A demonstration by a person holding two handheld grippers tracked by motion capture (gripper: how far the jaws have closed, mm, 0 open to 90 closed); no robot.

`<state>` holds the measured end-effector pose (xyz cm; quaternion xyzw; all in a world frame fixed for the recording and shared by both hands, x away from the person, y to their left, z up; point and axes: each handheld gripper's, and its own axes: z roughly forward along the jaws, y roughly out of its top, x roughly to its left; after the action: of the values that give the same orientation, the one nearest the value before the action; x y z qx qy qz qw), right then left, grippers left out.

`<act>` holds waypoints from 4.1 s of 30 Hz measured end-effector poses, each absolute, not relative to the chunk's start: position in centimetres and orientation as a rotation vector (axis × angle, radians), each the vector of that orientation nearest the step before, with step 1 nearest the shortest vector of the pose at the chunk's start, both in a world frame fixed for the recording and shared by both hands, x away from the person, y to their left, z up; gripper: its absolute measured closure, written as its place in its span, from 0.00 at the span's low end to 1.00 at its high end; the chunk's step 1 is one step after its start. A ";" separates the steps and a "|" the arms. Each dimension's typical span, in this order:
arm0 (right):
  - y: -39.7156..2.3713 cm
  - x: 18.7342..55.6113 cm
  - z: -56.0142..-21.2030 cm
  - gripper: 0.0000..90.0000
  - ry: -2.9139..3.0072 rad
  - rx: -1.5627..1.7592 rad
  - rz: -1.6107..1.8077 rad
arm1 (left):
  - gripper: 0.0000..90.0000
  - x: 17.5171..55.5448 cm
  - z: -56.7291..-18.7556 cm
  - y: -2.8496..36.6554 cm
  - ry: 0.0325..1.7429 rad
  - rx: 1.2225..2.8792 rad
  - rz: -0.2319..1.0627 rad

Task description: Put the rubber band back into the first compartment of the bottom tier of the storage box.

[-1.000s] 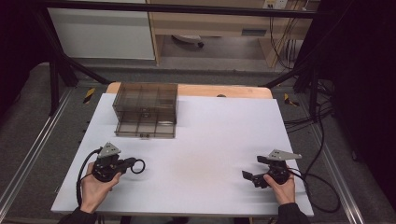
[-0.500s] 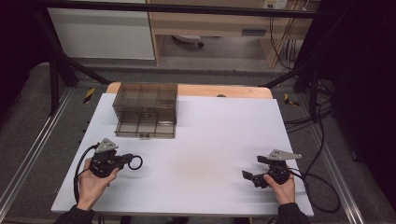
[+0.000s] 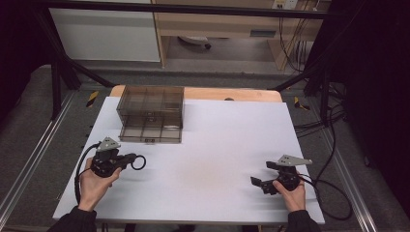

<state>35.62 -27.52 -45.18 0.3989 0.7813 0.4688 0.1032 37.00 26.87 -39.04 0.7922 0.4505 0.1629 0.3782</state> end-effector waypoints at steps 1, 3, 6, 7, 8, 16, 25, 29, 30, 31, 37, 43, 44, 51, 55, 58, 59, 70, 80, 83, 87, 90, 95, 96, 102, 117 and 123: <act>-27.5 35.6 -45.2 0.01 2.306 1.177 1.383 | 0.98 37.1 -39.0 26.9 1.151 2.023 0.415; -27.5 35.6 -45.2 0.01 2.306 1.176 1.383 | 0.98 37.3 -38.9 26.9 1.152 2.021 0.414; -27.5 35.6 -45.2 0.01 2.305 1.179 1.382 | 0.98 37.5 -38.7 27.0 1.155 2.020 0.416; -27.5 35.6 -45.2 0.01 2.306 1.181 1.382 | 0.98 37.6 -38.6 27.0 1.157 2.018 0.419; -27.5 35.6 -45.2 0.01 2.305 1.179 1.382 | 0.98 37.7 -38.6 27.0 1.156 2.018 0.418; -27.5 35.6 -45.2 0.01 2.307 1.178 1.381 | 0.98 38.6 -38.2 27.3 1.171 2.009 0.427; -27.5 35.6 -45.2 0.01 2.306 1.178 1.381 | 0.98 39.5 -38.0 27.4 1.185 2.005 0.435; -27.5 35.6 -45.2 0.01 2.306 1.177 1.380 | 0.98 39.9 -37.9 27.5 1.190 2.003 0.442; -27.5 35.6 -45.2 0.01 2.306 1.176 1.380 | 0.98 40.0 -37.8 27.6 1.192 2.003 0.443; -27.5 35.6 -45.2 0.01 2.306 1.177 1.380 | 0.98 40.1 -37.8 27.6 1.196 1.999 0.442; -27.5 35.6 -45.2 0.01 2.304 1.176 1.381 | 0.98 40.7 -37.6 27.9 1.208 1.999 0.453; -27.5 35.6 -45.2 0.01 2.305 1.175 1.381 | 0.98 41.4 -37.5 28.0 1.225 2.003 0.474; -27.5 35.6 -45.2 0.01 2.305 1.177 1.380 | 0.98 41.5 -37.5 28.1 1.226 2.005 0.475; -27.5 35.6 -45.2 0.01 2.305 1.176 1.381 | 0.98 42.6 -37.6 28.4 1.249 2.002 0.490; -27.5 35.6 -45.2 0.01 2.307 1.179 1.381 | 0.98 43.2 -37.7 28.4 1.263 1.997 0.495; -27.5 35.6 -45.2 0.01 2.305 1.175 1.380 | 0.98 43.6 -37.7 28.4 1.270 1.996 0.501; -27.5 35.6 -45.2 0.01 2.306 1.177 1.381 | 0.98 43.7 -37.8 28.5 1.273 1.995 0.500; -27.5 35.6 -45.2 0.01 2.307 1.178 1.380 | 0.98 44.8 -37.7 28.7 1.297 1.984 0.510; -27.5 35.7 -45.2 0.01 2.308 1.178 1.378 | 0.98 46.0 -37.8 28.8 1.317 1.986 0.534; -27.5 35.6 -45.2 0.01 2.308 1.178 1.377 | 0.98 46.3 -37.9 28.9 1.328 1.984 0.537; -27.5 35.6 -45.2 0.01 2.308 1.178 1.379 | 0.98 46.8 -38.0 28.9 1.337 1.980 0.548; -27.5 35.6 -45.2 0.01 2.308 1.178 1.378 | 0.98 47.1 -38.3 28.9 1.347 1.979 0.552; -27.5 35.6 -45.2 0.01 2.308 1.179 1.378 | 0.98 47.7 -38.8 29.1 1.367 1.976 0.553; -27.5 35.6 -45.2 0.01 2.308 1.179 1.377 | 0.98 47.8 -38.9 29.1 1.369 1.974 0.556; -27.5 35.6 -45.2 0.01 2.307 1.178 1.378 | 0.97 48.4 -39.4 29.2 1.388 1.966 0.564; -27.5 35.6 -45.2 0.01 2.308 1.175 1.377 | 0.97 49.7 -40.9 29.5 1.420 1.961 0.589; -27.5 35.7 -45.2 0.01 2.310 1.177 1.374 | 0.97 50.0 -41.5 29.7 1.433 1.975 0.585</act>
<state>35.66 -27.48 -45.22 0.3990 0.7830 0.4657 0.1037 50.04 29.66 -41.52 0.7480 0.5428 0.2215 0.3111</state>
